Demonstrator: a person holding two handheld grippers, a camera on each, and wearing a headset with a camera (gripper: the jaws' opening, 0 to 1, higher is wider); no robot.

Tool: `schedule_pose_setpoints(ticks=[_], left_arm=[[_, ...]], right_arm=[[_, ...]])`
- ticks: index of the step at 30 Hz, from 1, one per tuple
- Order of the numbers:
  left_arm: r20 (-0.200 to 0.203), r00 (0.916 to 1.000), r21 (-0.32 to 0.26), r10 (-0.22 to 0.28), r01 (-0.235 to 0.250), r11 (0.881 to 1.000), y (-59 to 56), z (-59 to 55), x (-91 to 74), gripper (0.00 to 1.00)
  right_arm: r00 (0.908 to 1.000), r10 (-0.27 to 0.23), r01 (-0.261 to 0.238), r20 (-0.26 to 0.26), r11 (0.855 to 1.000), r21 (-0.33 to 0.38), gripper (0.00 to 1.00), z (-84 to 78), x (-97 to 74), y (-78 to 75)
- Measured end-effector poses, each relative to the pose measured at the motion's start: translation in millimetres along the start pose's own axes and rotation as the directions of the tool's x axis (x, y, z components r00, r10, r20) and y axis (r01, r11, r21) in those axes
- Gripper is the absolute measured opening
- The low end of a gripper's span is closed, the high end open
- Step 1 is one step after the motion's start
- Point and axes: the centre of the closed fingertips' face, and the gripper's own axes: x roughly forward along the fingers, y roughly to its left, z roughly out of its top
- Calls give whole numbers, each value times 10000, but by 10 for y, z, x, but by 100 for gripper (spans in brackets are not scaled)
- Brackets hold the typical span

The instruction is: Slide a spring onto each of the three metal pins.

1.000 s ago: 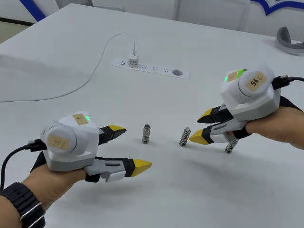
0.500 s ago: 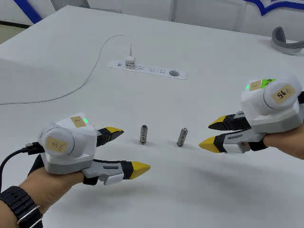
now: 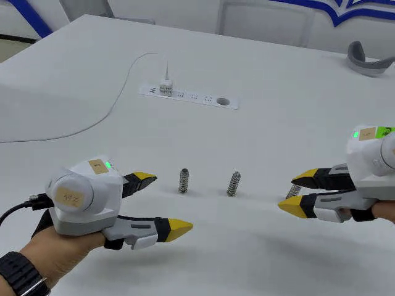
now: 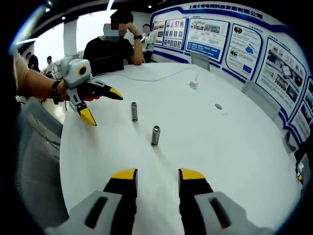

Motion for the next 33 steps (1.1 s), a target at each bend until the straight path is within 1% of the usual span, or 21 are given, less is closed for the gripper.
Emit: schedule_pose_setpoints(ticks=[7,12,14,15,20,28,33], left_arm=[[-11,10000,4,26,-26,10000,1,-6,-7,72],[-56,10000,0,14,-14,10000,-6,-30,5,73],[-72,10000,-1,7,-7,10000,-9,-38,9,73],[-82,10000,-13,7,-7,10000,-12,-43,12,73],[-113,9999,-26,14,-14,10000,-11,-62,16,74],[-110,9999,-87,61,-62,9999,10,-78,16,74],[-133,9999,-91,55,-56,9999,11,-87,12,74]], right_arm=[[9985,-529,521,113,9969,597,36,-186,-138,-164],[9975,-680,663,203,9951,737,40,-285,-176,-203],[9966,-752,722,346,9941,805,42,-291,-184,-221],[9956,-790,745,505,9934,869,44,-289,-187,-233],[9934,-785,709,840,9934,898,49,-300,-175,-228],[9896,-952,833,1080,9905,1096,55,-340,-134,-242],[9888,-1034,913,1076,9895,1125,58,-357,-118,-236]])
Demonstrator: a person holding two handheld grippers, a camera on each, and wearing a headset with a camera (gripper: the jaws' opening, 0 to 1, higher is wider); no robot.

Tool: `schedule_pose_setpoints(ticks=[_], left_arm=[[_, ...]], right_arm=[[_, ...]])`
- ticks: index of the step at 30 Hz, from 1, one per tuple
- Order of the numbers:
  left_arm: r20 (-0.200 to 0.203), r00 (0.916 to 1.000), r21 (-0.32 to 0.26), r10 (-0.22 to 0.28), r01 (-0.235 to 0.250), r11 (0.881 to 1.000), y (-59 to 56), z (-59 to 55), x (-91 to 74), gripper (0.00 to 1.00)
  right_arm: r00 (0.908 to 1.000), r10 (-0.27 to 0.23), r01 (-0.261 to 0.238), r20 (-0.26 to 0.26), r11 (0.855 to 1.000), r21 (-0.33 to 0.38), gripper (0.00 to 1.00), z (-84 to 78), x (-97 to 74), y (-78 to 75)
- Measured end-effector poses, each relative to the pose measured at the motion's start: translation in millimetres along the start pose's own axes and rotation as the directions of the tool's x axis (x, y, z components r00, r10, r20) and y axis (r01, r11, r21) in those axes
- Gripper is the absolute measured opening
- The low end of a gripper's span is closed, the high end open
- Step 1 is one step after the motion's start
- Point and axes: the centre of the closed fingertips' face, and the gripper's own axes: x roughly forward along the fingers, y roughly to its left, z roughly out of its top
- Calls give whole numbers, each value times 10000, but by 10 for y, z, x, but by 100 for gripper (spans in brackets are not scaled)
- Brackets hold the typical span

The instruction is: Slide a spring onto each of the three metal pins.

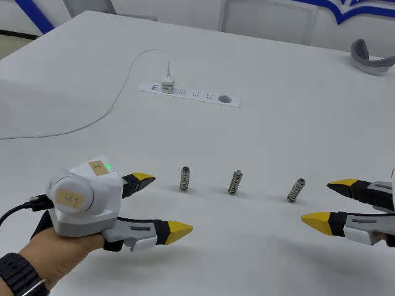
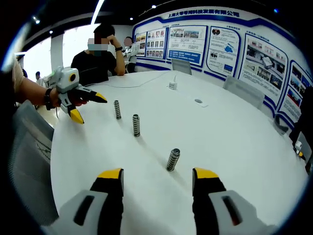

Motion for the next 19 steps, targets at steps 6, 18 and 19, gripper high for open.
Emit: schedule_pose_setpoints(ticks=[6,18,19], left_arm=[[28,10000,-11,20,-20,10000,5,6,1,75],[13,10000,-5,28,-28,10000,8,7,5,75],[13,10000,-2,25,-25,10000,9,7,5,75]], right_arm=[[10000,55,-55,49,10000,53,59,-10,6,18],[9999,65,-66,142,10000,65,61,-5,27,27],[9999,66,-67,111,10000,60,61,-13,31,29]])
